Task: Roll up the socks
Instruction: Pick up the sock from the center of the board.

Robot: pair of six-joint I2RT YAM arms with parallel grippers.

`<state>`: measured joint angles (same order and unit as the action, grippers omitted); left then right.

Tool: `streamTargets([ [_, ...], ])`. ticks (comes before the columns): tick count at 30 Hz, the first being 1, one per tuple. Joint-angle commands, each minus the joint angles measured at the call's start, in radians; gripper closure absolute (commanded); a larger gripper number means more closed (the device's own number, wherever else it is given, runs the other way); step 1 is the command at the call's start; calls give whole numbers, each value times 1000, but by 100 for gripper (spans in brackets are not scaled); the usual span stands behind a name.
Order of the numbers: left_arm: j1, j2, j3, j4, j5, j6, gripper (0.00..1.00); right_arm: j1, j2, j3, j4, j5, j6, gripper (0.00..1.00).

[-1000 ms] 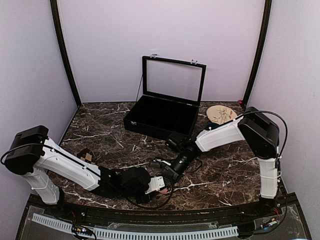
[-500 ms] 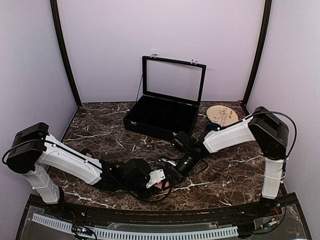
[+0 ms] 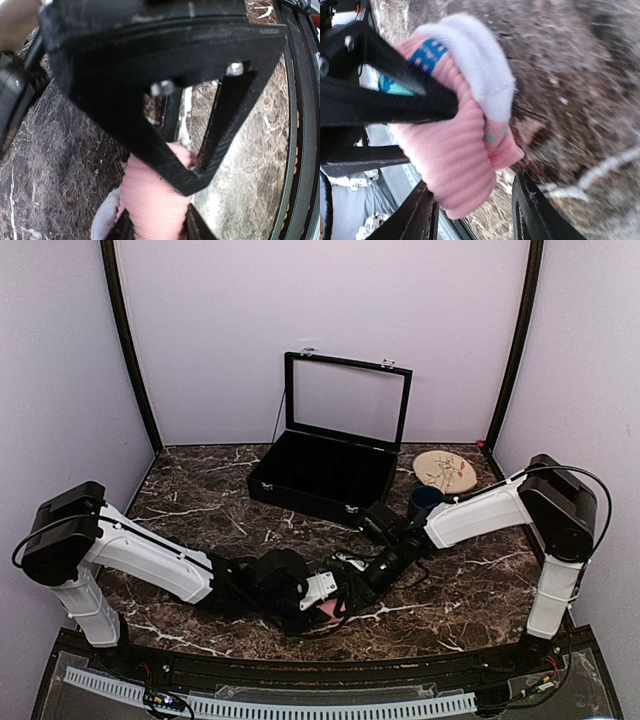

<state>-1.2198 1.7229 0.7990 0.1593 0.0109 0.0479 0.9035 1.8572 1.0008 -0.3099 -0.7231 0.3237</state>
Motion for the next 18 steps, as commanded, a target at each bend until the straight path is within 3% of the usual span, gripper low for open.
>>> streamTargets([
  [1,-11,123,-38,-240,138,-38,76,-32,-58,-34,20,135,46,54],
  [18,77,100,-70,-172,334,-126,100,-87,-181,-127,58,260,137,54],
])
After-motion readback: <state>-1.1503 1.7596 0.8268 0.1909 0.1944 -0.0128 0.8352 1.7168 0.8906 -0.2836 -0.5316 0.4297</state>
